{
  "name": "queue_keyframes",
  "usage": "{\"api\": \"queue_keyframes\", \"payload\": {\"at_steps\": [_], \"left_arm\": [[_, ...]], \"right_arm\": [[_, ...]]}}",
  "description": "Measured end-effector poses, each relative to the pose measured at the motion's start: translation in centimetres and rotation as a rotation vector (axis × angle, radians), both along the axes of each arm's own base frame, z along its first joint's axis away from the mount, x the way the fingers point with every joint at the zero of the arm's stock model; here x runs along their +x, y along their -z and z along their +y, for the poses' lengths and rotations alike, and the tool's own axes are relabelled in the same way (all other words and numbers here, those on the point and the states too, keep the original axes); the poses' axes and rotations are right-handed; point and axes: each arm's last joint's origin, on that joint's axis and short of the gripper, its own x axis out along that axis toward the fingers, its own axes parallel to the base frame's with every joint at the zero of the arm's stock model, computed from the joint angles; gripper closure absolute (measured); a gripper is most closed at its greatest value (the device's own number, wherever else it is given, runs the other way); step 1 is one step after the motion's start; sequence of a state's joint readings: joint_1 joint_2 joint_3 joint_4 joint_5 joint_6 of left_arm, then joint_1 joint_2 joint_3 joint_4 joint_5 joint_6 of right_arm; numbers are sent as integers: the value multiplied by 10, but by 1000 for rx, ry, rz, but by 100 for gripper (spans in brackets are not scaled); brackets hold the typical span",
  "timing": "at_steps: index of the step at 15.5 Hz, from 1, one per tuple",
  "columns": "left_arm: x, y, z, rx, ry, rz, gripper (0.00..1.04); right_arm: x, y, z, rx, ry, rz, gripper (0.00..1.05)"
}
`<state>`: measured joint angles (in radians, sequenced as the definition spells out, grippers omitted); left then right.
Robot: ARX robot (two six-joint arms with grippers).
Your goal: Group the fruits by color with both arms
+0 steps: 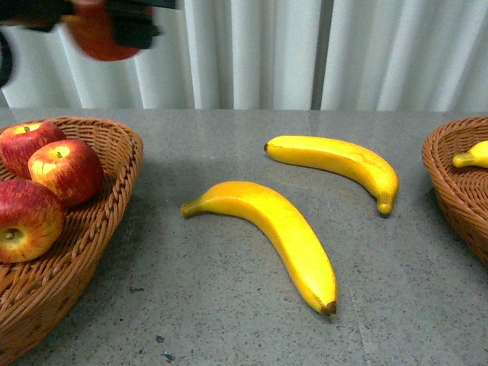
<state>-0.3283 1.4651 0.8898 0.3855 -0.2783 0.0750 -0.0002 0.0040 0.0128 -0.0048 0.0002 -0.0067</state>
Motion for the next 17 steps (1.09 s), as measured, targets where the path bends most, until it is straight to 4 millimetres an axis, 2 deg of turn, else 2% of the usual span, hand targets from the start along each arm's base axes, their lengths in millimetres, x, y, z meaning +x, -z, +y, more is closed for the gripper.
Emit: {"api": "queue_keyframes", "payload": {"at_steps": [2,4,5,6,7,8,11,13,14,16,17], "left_arm": [[-30,10,52,-128,-235,-9,37],[-55,29,79,-237,-346,8,37],[-59,41,90,-269,-392,45,31],[-64,48,93,-285,-433,52,20],[-73,47,93,-307,-449,38,9],[-83,36,87,-326,-422,-20,6],[-109,-3,54,-297,-296,-219,7],[-134,-30,38,-254,-250,-386,7],[-144,-33,34,-215,-244,-404,7],[-150,-31,37,-157,-158,-322,15],[-154,-23,43,-138,-114,-271,22]], "right_arm": [[0,0,0,0,0,0,6],[0,0,0,0,0,0,6],[0,0,0,0,0,0,6],[0,0,0,0,0,0,6],[0,0,0,0,0,0,6],[0,0,0,0,0,0,6],[0,0,0,0,0,0,6],[0,0,0,0,0,0,6],[0,0,0,0,0,0,6],[0,0,0,0,0,0,6],[0,0,0,0,0,0,6]]}}
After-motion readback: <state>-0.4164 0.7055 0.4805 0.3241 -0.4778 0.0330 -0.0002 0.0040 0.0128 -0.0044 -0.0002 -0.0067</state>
